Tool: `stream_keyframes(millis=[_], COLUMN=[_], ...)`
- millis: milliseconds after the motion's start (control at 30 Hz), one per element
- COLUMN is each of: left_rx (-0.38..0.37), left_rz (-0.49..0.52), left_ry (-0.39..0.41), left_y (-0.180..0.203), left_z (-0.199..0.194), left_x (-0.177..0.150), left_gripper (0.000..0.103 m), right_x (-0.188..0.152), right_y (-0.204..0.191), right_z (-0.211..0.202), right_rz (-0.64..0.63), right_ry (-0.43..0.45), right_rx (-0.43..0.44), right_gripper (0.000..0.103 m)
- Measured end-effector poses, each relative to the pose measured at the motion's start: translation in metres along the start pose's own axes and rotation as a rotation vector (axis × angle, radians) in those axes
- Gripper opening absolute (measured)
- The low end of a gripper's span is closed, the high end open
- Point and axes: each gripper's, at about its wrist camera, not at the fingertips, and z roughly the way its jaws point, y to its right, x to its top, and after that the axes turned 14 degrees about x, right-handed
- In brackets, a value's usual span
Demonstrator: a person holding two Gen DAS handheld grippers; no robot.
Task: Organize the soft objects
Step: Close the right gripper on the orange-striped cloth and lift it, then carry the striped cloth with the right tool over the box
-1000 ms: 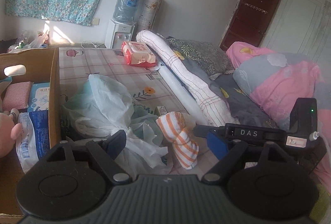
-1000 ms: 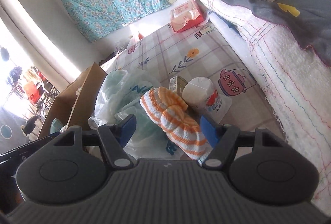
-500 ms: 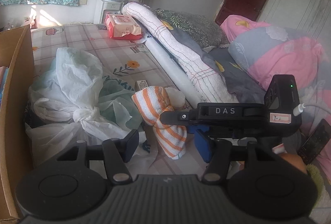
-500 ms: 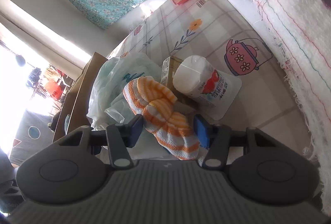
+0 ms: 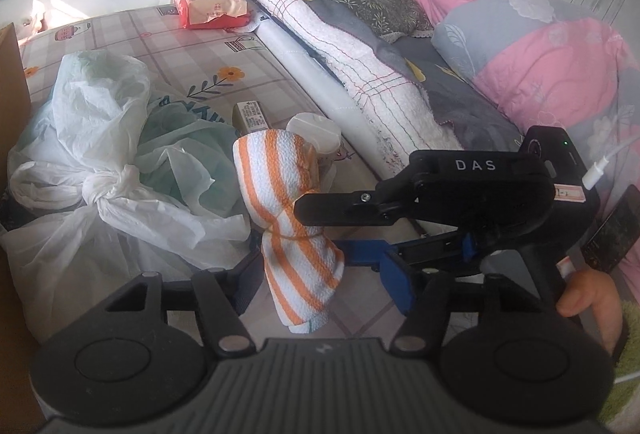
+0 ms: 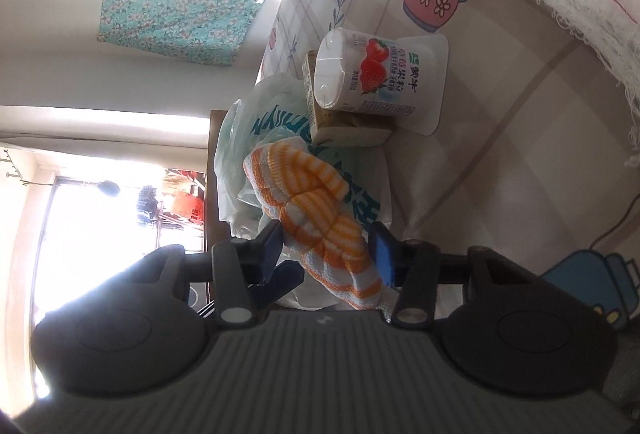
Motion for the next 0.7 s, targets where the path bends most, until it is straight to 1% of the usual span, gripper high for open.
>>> stream_keyframes(millis=[67,100,300,367,533,700], left_rx=[-0.003,-0.001,0.006,0.004,-0.008,-0.014], left_rz=[0.003,0.004,0.001,0.0,0.003,0.009], left_ry=[-0.016,-0.016,0.004,0.013,0.049,0.102], left_y=[0.0,-0.001,-0.003,-0.003,-0.004,-0.007], left_z=[0.004,0.005,0.002,-0.002,-0.017,-0.041], left_x=[0.001,0.001,0.001,0.001,-0.001,-0.005], left_gripper=[0.052,0.051,0.039,0.037,0.037,0.037], right_x=[-0.002,-0.003,-0.005,-0.008,-0.015,-0.026], right_y=[0.0,-0.001,-0.008,-0.011,-0.024,-0.044], right_z=[0.0,0.0,-0.004,-0.005,-0.01,-0.014], right_rz=[-0.001,-0.005,-0.019,-0.025,-0.058,-0.111], right_ry=[0.001,0.003,0.014,0.019,0.03,0.035], right_rx=[0.013,0.013,0.028,0.033,0.048,0.063], right_gripper=[0.046,0.046,0.046,0.046,0.046,0.046])
